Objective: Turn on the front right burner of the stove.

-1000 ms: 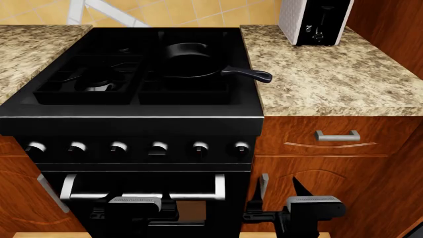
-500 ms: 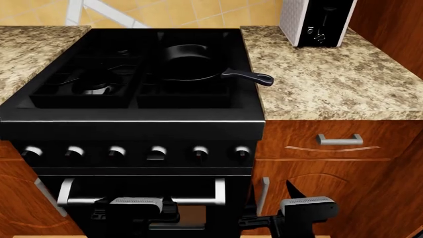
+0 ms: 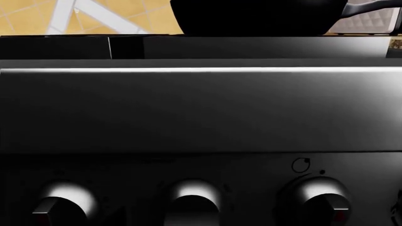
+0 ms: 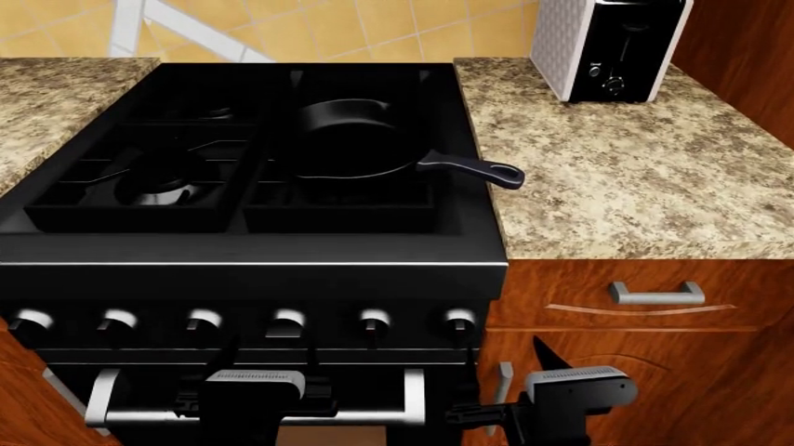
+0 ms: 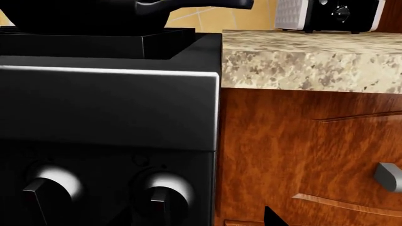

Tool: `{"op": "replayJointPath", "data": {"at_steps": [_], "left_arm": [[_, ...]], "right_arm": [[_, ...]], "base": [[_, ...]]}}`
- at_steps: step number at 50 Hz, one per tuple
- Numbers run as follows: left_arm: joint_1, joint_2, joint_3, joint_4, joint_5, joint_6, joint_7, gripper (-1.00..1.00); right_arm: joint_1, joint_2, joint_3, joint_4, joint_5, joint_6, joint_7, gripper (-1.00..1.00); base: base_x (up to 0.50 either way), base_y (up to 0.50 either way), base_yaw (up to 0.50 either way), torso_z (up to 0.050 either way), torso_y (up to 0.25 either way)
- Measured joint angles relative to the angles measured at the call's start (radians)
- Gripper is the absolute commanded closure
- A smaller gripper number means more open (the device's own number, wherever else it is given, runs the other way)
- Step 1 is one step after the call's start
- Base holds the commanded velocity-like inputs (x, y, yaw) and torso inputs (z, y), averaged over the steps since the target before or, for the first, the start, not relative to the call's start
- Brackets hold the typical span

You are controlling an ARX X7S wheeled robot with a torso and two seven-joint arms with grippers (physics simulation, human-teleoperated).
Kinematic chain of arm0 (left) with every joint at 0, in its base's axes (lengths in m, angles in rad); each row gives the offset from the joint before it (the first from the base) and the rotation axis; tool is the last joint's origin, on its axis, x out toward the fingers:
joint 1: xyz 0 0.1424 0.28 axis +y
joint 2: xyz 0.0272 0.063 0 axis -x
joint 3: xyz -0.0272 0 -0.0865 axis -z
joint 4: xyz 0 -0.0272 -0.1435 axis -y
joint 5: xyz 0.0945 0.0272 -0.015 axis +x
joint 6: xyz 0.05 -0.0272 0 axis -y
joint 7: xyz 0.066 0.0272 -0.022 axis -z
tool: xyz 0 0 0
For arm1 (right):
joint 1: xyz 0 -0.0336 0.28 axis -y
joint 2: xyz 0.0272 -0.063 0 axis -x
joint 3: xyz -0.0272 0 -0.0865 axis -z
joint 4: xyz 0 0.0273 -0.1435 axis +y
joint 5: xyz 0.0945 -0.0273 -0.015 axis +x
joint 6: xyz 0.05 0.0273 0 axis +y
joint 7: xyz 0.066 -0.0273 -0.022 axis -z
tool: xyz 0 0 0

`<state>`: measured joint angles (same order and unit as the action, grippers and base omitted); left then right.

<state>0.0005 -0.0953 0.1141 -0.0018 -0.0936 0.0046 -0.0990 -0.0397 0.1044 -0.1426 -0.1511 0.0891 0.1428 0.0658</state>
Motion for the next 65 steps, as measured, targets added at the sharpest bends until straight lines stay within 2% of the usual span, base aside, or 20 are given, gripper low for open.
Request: {"op": "replayJointPath", "data": {"at_steps": [17,37,65], "left_arm": [[-0.01,-0.013,0.019,-0.022,-0.024,0.005,-0.016,-1.0],[-0.016,-0.026,0.043,-0.042,-0.04,0.015,-0.031,-1.0],[-0.019,-0.042,0.07,-0.061,-0.057,0.024,-0.052,-1.0]], "right_arm": [[0.183,0.047,-0.052,-0.013,-0.003,0.205,-0.022,-1.0],[0.273,0.009,-0.103,0.163,-0.013,0.129,0.001,-1.0],[0.277,-0.019,-0.141,0.398,0.033,-0.031,0.013,-1.0]], "base": [[0.0,0.0,0.0,0.0,0.0],[0.0,0.0,0.0,0.0,0.0],[0.0,0.0,0.0,0.0,0.0]]}}
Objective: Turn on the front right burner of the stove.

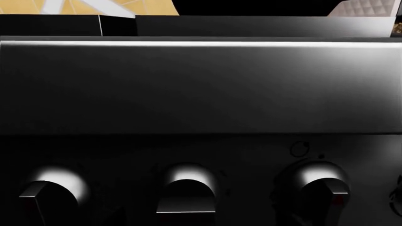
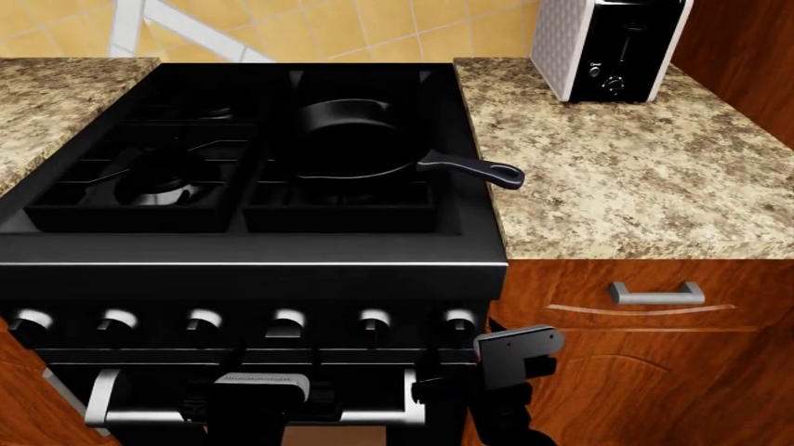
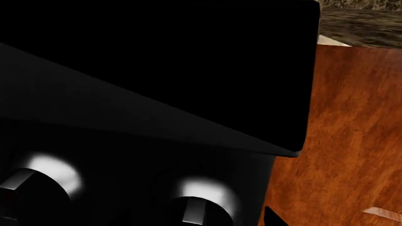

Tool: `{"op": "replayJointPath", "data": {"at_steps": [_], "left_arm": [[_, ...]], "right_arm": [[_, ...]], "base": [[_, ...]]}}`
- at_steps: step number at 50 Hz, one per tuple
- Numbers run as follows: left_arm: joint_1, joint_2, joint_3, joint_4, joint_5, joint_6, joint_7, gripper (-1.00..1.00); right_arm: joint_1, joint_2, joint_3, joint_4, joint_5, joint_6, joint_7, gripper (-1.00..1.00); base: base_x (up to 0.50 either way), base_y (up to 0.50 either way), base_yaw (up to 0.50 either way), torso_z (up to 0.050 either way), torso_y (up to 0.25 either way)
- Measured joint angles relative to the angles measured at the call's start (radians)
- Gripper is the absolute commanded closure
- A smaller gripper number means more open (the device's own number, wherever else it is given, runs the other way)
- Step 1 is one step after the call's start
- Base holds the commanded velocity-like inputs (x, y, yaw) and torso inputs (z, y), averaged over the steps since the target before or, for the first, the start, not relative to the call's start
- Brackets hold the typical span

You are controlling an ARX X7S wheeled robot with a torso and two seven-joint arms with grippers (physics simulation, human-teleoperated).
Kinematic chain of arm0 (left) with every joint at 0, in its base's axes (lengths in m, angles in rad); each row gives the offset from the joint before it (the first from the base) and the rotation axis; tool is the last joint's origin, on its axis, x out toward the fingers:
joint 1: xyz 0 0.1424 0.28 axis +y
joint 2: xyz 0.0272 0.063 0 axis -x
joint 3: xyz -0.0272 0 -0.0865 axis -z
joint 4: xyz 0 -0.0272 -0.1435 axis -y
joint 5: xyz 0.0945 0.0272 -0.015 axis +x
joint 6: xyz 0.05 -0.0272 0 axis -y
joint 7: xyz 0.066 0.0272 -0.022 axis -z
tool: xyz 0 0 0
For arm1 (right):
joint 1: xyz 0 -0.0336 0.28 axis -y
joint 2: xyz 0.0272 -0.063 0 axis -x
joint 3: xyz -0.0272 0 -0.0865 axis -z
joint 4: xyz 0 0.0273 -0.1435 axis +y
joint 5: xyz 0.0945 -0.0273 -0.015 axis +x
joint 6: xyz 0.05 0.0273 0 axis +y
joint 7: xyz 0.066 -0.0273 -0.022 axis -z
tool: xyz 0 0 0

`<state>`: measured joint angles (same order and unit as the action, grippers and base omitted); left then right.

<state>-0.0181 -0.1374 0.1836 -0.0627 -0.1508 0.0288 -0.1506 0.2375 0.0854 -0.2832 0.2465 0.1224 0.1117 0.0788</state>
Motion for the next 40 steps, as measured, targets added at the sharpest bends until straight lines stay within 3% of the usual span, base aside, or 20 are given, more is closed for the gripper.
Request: {"op": "replayJointPath", "data": {"at_steps": [40], "left_arm": [[-0.004,-0.019,0.03,-0.015,-0.025,0.017,-0.02,-1.0]], "right_arm": [[0.108,-0.013,-0.057,0.352,0.009,-0.21,0.028,-1.0]], "base": [[0.0,0.0,0.0,0.0,0.0]]}}
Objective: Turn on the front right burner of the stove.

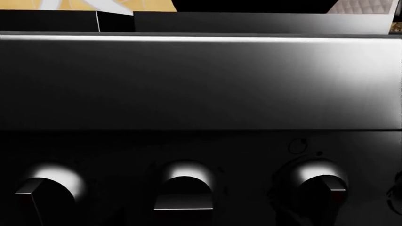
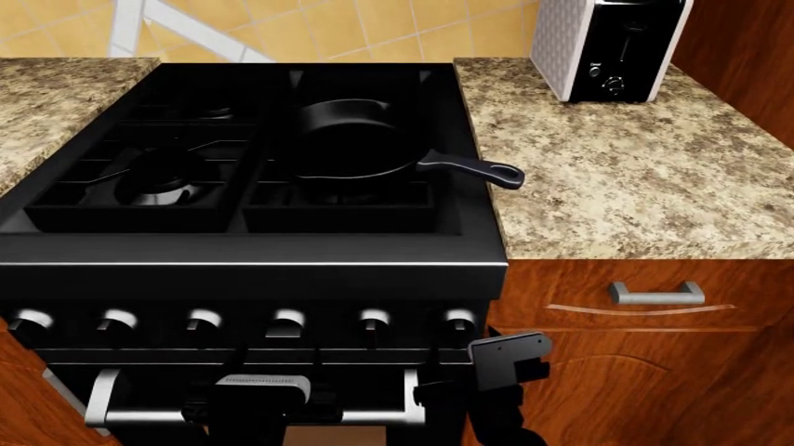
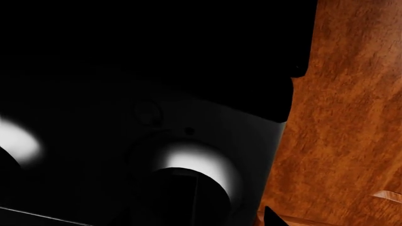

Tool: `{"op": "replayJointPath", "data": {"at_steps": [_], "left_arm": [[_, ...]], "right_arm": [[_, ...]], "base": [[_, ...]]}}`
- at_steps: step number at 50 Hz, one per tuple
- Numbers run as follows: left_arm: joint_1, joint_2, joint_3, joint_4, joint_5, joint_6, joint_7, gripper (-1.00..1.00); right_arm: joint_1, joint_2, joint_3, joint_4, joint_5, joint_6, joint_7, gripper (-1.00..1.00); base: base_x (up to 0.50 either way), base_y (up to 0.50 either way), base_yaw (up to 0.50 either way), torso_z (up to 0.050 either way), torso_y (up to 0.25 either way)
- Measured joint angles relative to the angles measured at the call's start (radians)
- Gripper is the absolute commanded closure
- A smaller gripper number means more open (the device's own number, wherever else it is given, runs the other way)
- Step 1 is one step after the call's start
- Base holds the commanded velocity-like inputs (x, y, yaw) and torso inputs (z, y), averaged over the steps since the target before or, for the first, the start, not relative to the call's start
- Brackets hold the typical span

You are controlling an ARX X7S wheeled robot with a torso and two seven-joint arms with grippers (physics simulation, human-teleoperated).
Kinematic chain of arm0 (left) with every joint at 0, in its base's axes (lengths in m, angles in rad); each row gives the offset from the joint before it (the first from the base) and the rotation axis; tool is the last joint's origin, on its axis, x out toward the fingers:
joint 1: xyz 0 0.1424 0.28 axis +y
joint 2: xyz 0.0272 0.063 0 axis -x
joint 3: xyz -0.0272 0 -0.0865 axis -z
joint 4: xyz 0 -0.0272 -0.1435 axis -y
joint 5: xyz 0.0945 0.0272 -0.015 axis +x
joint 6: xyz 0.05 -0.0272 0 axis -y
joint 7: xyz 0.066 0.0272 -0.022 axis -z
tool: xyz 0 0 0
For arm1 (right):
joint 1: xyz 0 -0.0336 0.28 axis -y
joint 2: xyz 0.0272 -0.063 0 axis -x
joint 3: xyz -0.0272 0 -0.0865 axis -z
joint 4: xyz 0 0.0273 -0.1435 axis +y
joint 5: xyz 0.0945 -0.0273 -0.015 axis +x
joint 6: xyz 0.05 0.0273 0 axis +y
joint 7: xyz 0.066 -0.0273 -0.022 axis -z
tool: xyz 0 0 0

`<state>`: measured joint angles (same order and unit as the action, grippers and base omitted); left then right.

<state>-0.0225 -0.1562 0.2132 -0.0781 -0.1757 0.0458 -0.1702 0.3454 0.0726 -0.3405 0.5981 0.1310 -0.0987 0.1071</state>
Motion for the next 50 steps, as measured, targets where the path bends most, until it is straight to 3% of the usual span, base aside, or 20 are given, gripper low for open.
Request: {"op": "replayJointPath", "data": {"at_steps": [13,14,50], "left_arm": [[0.0,-0.006,0.009,0.001,-0.007,0.001,-0.007,-1.0],[0.0,-0.006,0.009,0.001,-0.007,0.001,-0.007,-1.0],[-0.006,-0.019,0.032,-0.012,-0.024,0.011,-0.021,-1.0]], "right_arm": [[0.01,0.005,-0.018,0.007,0.005,-0.01,0.01,-1.0],[0.01,0.005,-0.019,0.006,0.006,-0.011,0.011,1.0],[0.01,0.038,-0.073,-0.053,0.035,0.051,0.052,1.0]], "base": [[0.0,0.0,0.0,0.0,0.0],[0.0,0.0,0.0,0.0,0.0],[0.0,0.0,0.0,0.0,0.002]]}}
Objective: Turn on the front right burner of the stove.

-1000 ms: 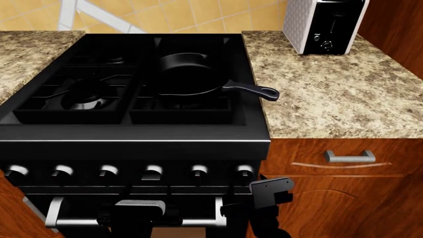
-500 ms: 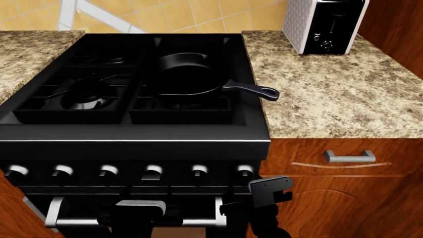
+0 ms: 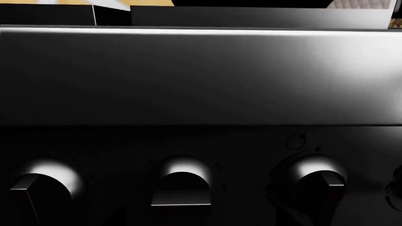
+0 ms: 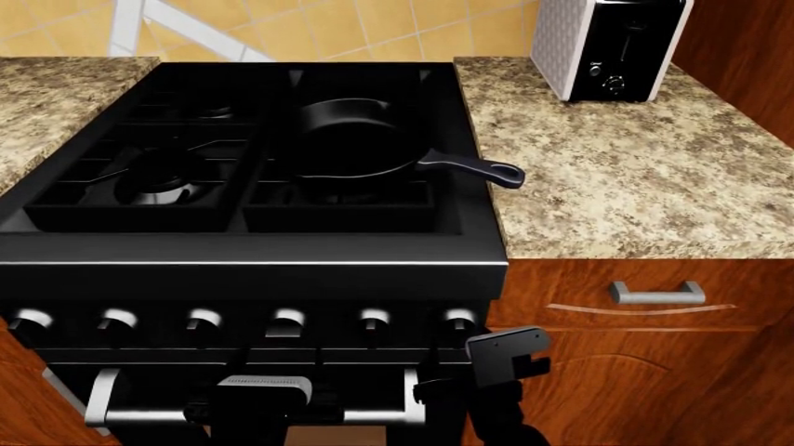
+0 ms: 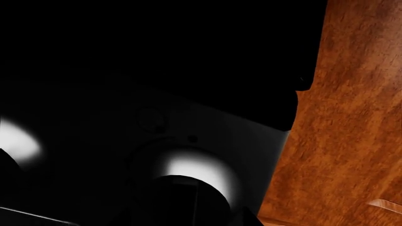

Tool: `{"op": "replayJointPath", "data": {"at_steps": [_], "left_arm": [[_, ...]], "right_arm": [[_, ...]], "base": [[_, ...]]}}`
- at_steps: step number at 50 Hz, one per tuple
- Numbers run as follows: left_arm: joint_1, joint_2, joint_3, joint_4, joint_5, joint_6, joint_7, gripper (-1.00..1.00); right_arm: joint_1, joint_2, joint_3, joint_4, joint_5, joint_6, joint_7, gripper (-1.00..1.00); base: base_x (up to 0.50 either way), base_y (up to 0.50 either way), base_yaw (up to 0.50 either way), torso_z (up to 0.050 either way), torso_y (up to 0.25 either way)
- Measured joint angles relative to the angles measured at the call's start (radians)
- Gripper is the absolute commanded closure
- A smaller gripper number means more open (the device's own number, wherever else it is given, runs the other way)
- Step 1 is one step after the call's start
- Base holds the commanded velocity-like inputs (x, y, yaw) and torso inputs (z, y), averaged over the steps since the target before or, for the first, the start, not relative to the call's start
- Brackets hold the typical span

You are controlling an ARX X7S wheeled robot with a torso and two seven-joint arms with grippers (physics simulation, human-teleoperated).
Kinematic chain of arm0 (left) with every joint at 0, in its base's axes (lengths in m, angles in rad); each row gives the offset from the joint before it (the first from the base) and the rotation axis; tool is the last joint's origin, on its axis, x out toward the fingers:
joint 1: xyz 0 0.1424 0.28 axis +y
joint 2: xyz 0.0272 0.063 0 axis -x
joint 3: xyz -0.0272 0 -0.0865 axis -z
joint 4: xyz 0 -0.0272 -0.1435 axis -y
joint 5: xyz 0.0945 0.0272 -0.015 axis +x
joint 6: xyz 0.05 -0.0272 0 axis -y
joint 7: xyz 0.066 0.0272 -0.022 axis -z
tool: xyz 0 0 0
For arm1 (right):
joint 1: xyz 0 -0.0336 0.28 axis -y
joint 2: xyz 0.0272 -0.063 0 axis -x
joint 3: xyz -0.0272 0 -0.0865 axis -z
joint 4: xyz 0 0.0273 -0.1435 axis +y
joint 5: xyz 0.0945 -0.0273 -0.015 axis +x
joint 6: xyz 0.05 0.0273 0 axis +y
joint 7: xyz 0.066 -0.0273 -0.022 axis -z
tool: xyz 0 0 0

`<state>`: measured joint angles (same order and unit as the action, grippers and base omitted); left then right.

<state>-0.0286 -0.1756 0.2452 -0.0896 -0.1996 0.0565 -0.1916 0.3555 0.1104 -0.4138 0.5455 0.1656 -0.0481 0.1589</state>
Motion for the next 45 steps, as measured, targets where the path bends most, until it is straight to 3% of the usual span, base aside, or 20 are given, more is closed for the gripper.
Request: {"op": "replayJointPath", "data": {"at_steps": [45], "left_arm": [[-0.01,-0.013,0.029,-0.008,-0.024,0.007,-0.006,-1.0]], "right_arm": [[0.057,0.121,-0.201,-0.286,-0.267,0.481,0.008,1.0]], "base": [[0.0,0.0,0.0,0.001,0.001]]}}
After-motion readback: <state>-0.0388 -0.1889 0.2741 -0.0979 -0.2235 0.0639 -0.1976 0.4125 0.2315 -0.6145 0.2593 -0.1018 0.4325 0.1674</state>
